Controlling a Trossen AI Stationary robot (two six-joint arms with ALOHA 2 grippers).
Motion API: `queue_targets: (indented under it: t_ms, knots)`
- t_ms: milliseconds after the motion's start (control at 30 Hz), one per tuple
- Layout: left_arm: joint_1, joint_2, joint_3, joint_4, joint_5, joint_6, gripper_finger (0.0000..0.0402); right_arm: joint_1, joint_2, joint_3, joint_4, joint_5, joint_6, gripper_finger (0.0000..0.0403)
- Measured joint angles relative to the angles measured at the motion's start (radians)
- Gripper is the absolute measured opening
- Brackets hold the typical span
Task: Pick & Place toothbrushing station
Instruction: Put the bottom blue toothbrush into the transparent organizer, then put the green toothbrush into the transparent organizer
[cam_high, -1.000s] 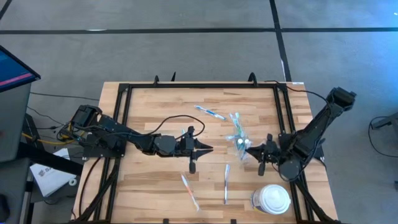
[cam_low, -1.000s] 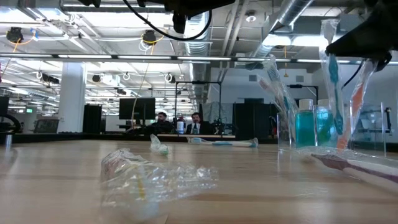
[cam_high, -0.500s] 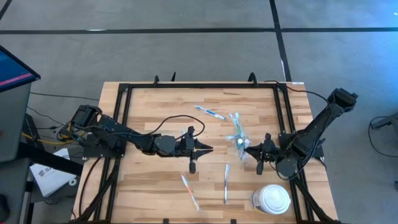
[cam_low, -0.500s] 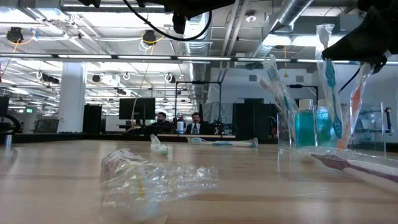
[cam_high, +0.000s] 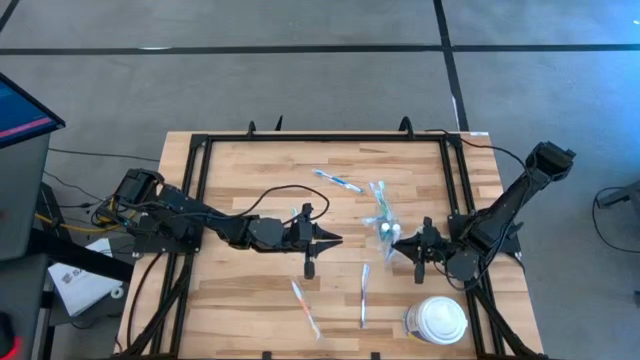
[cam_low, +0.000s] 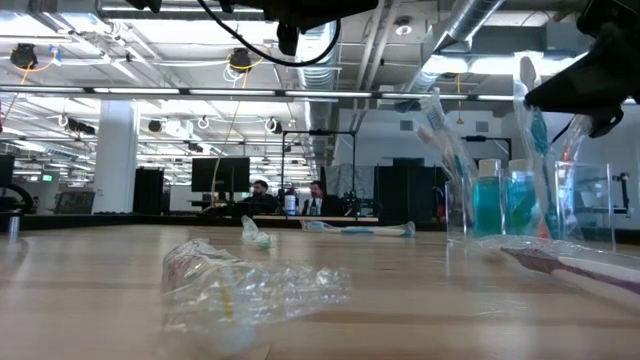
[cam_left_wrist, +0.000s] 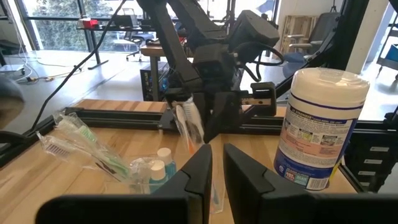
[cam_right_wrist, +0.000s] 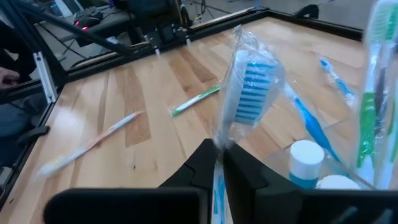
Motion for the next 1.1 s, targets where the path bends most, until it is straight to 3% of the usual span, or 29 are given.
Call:
queue_targets:
  t_ms: [800, 1100]
  knots:
    - [0.0, 0.0, 0.0, -0.009, 0.0, 0.0, 0.0034, 0.033, -0.074, 0.0, -0.031, -0.002, -0.087, 0.0143]
    - [0.0, 0.0, 0.0, -0.01, 0.0, 0.0, 0.0034, 0.027, -0.093, 0.0, -0.041, -0.001, -0.087, 0.0167]
